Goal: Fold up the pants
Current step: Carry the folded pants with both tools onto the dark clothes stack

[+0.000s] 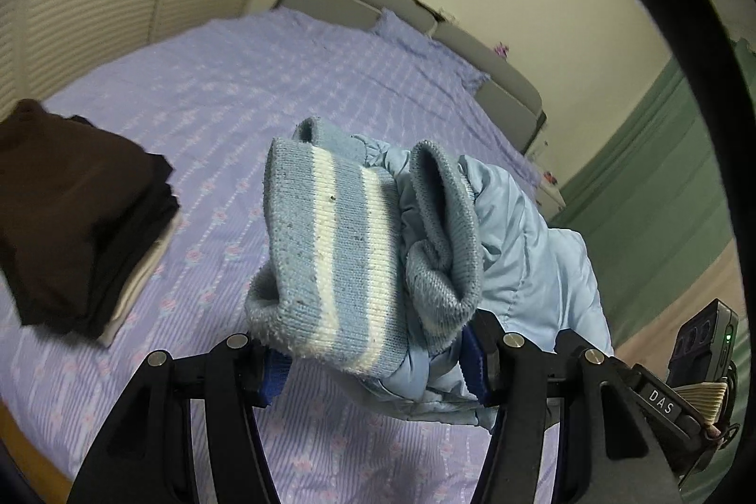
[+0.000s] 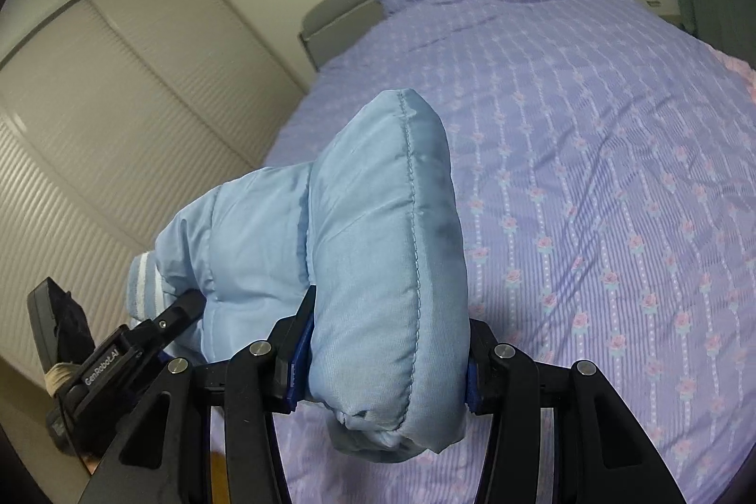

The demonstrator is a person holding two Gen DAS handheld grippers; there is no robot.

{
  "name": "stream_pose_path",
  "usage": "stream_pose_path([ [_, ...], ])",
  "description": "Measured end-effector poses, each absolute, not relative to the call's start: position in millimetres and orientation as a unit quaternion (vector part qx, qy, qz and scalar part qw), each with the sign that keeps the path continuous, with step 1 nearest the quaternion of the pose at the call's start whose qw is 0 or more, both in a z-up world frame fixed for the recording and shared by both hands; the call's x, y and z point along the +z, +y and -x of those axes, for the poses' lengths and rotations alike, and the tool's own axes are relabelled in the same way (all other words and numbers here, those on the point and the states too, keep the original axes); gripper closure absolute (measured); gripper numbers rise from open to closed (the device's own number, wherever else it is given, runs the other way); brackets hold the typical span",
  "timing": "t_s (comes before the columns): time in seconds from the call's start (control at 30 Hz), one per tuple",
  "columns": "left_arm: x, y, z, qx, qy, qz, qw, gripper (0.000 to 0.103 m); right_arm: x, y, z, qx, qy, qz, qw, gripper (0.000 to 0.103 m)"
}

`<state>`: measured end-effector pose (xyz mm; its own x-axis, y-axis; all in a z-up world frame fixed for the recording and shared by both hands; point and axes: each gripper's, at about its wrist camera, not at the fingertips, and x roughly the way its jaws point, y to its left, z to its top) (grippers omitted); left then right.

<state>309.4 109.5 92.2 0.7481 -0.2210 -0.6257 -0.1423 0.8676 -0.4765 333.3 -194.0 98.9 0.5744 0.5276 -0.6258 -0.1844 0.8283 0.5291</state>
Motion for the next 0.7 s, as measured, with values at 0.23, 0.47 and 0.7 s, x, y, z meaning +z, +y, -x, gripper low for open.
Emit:
stream_pose_path([
  [0.23, 107, 130, -267, 0.008, 0.334, 0.263, 0.905, 0.046, 117, -176, -303, 0.244, 0.406, -0.188, 0.861, 0.054],
  [0.47, 106, 195, -249, 0.016, 0.328, 0.269, 0.905, 0.046, 129, -112, -283, 0.259, 0.403, -0.174, 0.860, 0.054],
  [0.7, 116, 294, -262, -0.016, 0.348, 0.235, 0.907, 0.046, 128, -25, -270, 0.236, 0.403, -0.204, 0.860, 0.054],
])
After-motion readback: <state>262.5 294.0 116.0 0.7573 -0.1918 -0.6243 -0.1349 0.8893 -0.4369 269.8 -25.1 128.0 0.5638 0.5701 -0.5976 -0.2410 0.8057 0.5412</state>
